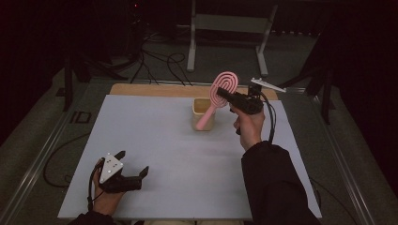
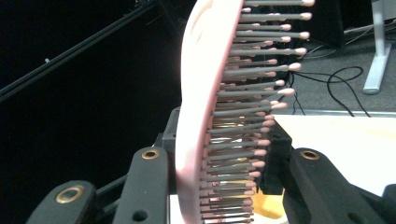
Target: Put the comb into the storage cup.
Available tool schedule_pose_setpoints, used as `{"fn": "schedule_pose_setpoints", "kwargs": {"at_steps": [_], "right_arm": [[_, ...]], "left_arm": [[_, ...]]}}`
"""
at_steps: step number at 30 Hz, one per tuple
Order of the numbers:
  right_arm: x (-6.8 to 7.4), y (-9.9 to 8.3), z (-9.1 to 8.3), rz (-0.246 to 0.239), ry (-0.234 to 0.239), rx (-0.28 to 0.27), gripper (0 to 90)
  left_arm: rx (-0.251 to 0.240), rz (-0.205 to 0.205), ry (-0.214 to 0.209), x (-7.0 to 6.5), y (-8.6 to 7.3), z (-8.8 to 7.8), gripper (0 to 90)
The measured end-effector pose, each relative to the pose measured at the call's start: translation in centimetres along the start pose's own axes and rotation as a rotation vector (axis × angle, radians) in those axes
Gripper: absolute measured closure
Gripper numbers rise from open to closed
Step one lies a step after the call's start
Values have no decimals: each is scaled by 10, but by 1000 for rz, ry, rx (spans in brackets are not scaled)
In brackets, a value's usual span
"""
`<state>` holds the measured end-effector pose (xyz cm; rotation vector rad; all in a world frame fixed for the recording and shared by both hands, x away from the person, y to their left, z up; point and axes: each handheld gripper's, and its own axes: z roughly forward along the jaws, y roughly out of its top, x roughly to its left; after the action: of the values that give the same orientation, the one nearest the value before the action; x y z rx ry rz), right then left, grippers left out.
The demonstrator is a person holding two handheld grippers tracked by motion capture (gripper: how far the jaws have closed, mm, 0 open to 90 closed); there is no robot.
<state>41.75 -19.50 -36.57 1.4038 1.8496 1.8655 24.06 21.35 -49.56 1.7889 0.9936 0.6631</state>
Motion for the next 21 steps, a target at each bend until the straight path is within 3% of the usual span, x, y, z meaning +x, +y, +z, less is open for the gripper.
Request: {"fn": "schedule_pose_setpoints", "kwargs": {"at_steps": [21], "right_arm": [[-6, 7, 5, 4, -36, -22, 635]], "left_arm": [[0, 1, -3, 0, 0, 0, 1]]}}
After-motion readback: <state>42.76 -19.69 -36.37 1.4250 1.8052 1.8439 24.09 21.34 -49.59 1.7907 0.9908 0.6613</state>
